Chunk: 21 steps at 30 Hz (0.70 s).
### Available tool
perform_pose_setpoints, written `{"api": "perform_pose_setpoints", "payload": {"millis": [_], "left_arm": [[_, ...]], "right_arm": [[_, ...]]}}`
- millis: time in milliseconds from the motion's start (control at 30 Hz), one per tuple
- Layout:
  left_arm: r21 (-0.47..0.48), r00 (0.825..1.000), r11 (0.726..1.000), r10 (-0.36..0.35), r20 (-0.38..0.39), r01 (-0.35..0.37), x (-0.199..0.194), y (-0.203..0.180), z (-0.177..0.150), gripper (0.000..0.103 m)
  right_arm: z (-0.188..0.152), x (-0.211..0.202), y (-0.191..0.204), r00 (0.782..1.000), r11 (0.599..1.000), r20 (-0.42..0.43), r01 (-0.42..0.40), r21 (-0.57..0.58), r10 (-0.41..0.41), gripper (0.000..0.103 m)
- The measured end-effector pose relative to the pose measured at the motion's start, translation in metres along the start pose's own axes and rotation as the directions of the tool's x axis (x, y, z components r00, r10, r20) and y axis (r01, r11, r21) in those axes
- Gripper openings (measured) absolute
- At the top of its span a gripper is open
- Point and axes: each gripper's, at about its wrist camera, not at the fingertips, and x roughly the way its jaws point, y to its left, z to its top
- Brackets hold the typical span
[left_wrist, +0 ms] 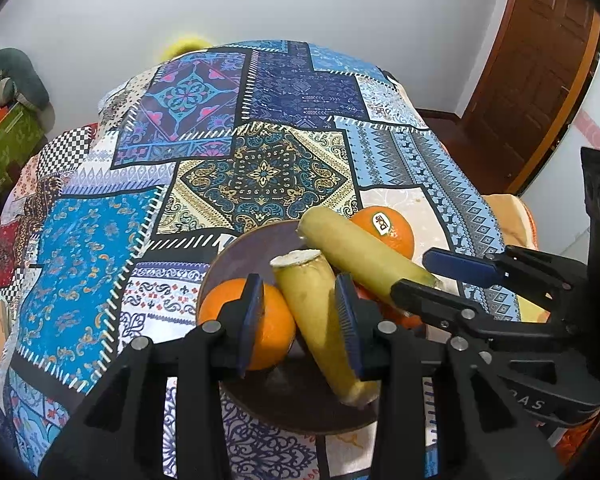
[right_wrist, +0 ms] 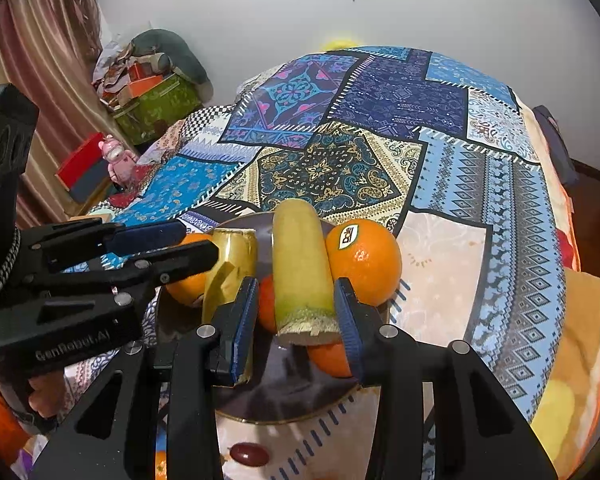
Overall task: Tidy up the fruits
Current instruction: 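Lower the squash onto the plate with the left tool while the right tool sets its squash beside it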
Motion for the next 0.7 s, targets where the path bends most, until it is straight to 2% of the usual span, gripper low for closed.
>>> {"api": "perform_pose_setpoints", "payload": {"millis": [133,467,700], "left_arm": [[0.008,1.0,1.0,0.011,0.026,-0.011,-0.02,-0.001,-0.004,0.037],[0.071,0.996,0.997,0.037,0.08,-0.042,-0.076,-0.016,-0.036,0.039],[0.067,0.997,0.997,0.037,0.074,-0.042,-0.095,-0.019,-0.069,0.057]], "right_arm": [[-0.003,-0.017,0.003,1.0,1.0,0.025,-0.001,-0.003,0.001,0.037],[-0.022,-0.068,0.017,0.993,0.996,0.096,0.079,-0.049,-0.074,0.038],[-0.053,-0.087,0.016,0.99,0.994,0.099,0.108,-0.025,-0.105,0.044]]}}
